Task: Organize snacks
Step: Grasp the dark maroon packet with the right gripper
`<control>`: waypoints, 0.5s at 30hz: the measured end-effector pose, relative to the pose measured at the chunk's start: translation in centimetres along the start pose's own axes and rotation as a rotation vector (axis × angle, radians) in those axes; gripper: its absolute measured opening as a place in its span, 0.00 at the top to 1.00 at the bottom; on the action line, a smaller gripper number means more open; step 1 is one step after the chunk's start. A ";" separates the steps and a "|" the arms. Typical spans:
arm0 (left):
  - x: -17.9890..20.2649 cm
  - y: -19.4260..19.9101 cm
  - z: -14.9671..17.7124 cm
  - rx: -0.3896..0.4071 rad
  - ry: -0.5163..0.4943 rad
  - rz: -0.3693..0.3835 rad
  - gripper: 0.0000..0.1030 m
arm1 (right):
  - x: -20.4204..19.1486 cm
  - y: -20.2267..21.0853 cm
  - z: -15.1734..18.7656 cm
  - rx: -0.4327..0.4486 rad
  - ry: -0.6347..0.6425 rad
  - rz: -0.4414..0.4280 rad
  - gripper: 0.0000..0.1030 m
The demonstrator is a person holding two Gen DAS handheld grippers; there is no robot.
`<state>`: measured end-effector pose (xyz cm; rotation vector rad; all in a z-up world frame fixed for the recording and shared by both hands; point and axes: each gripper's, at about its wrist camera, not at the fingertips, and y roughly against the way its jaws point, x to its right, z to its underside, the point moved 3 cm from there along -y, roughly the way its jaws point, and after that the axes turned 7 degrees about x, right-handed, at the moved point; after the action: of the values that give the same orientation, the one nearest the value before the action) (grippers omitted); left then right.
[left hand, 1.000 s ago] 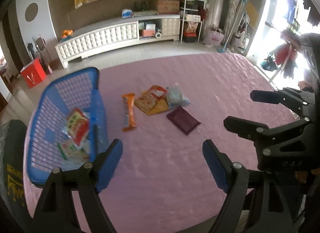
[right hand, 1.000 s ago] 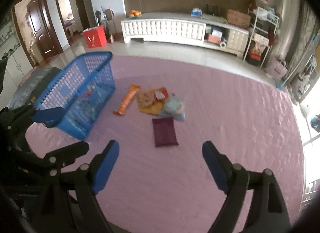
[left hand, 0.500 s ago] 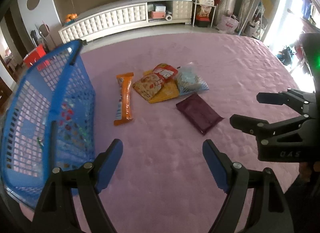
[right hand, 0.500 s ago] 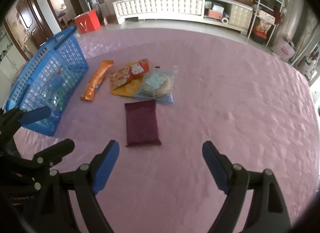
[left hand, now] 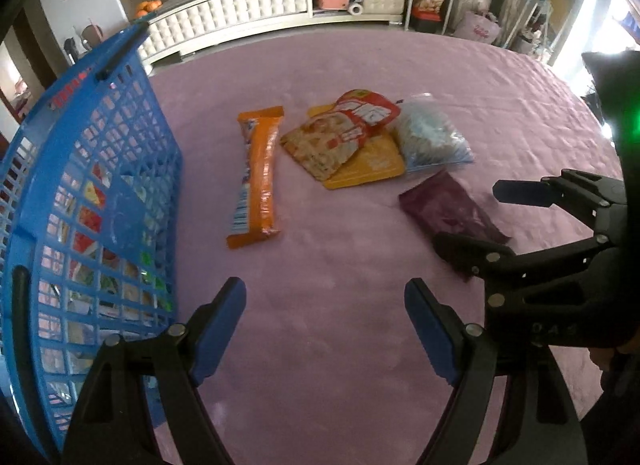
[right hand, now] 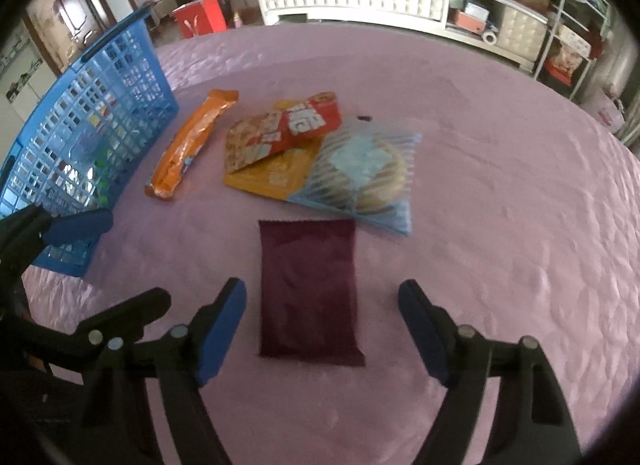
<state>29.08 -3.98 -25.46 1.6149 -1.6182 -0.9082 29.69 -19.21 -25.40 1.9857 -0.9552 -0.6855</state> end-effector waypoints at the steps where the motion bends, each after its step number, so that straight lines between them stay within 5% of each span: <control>1: -0.2 0.0 0.0 0.005 0.009 -0.001 0.22 | -0.2 -0.1 -0.1 0.007 0.011 0.009 0.22; 6: -0.7 -0.1 0.1 0.007 0.014 -0.005 0.22 | -0.6 -0.3 0.1 0.011 0.073 0.047 0.24; 10: -0.9 -0.5 0.1 -0.001 0.025 0.003 0.22 | -1.3 0.1 0.4 0.031 0.123 0.062 0.49; 15: -1.0 -0.7 0.2 -0.012 0.034 0.007 0.22 | -1.4 0.1 0.3 0.017 0.090 0.049 0.50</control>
<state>29.31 -3.00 -26.15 1.6070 -1.5913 -0.8800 28.63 -18.26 -25.31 1.9846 -0.9546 -0.5577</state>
